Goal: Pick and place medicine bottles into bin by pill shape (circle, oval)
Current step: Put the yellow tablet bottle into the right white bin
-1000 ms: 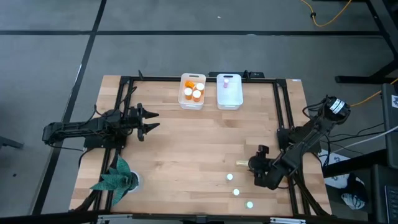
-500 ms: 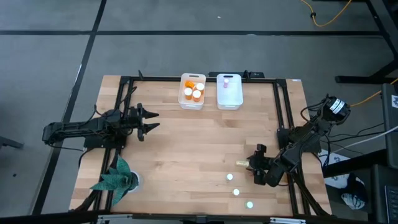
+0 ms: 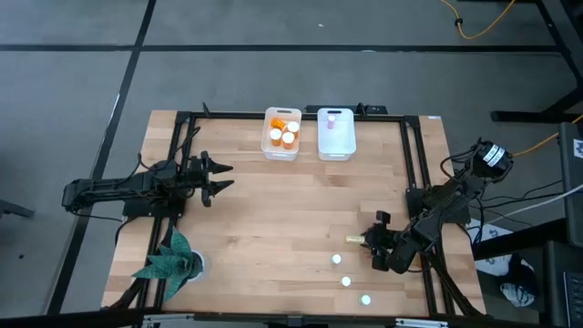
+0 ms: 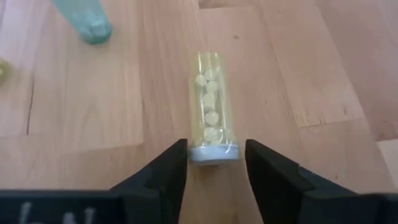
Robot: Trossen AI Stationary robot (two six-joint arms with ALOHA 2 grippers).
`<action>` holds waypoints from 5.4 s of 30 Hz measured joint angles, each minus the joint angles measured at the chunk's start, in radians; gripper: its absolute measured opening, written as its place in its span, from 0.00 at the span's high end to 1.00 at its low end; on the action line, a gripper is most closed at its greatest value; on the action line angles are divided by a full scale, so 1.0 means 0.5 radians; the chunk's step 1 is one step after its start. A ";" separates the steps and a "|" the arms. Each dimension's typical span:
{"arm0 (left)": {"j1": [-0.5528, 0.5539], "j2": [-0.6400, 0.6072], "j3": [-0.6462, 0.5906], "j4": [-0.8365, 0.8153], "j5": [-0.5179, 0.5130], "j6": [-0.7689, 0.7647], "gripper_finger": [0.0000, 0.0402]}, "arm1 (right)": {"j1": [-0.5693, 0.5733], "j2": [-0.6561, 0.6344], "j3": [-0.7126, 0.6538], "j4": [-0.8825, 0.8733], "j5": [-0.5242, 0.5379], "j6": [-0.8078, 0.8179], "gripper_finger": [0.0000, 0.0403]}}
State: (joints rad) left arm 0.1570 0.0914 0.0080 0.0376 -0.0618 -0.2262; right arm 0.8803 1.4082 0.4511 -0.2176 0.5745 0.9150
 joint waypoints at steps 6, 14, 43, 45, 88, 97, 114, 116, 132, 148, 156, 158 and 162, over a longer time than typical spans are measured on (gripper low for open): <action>0.000 0.000 0.000 0.000 0.000 0.000 0.41 | -0.053 -0.002 0.025 -0.018 -0.135 0.011 0.70; 0.000 0.000 0.000 0.000 0.000 0.000 0.41 | -0.185 0.003 0.342 -0.583 -0.262 -0.122 0.71; 0.000 0.000 0.000 0.000 0.000 0.000 0.41 | -0.539 0.017 0.767 -1.724 -1.977 0.319 0.71; 0.000 -0.001 0.000 0.000 0.000 0.000 0.41 | -0.539 0.017 0.734 -1.710 -2.056 0.364 0.71; -0.001 0.000 0.000 0.000 0.000 0.000 0.41 | -0.681 0.248 0.718 -1.662 -2.364 0.187 0.60; -0.001 -0.001 0.000 0.000 0.000 0.000 0.41 | -0.681 0.247 0.718 -1.665 -2.366 0.187 0.60; 0.000 0.000 0.000 0.000 0.000 0.000 0.41 | -0.508 0.240 1.210 -2.164 -1.809 0.264 0.60; 0.000 0.000 0.000 0.000 0.000 0.000 0.41 | -0.415 0.240 1.273 -2.220 -1.671 0.359 0.60; -0.001 0.000 0.000 0.000 0.000 0.000 0.41 | 0.479 0.240 1.492 -2.329 -1.086 1.409 0.60; 0.000 -0.001 0.000 0.000 0.000 0.000 0.41 | 0.442 0.240 1.491 -2.292 -0.933 1.245 0.49; 0.000 0.000 0.000 0.000 0.000 0.000 0.41 | 0.458 0.240 1.347 -2.186 -0.949 1.214 0.25; 0.000 0.000 0.000 0.000 0.000 0.000 0.41 | 0.471 0.240 1.289 -2.123 -1.024 1.217 0.23; 0.000 -0.001 0.000 0.000 0.000 0.000 0.41 | 0.475 0.240 1.187 -1.947 -1.114 1.220 0.23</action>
State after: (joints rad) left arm 0.1569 0.0911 0.0082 0.0375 -0.0617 -0.2260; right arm 1.1178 1.5284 1.0448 -1.1912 0.0175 1.5249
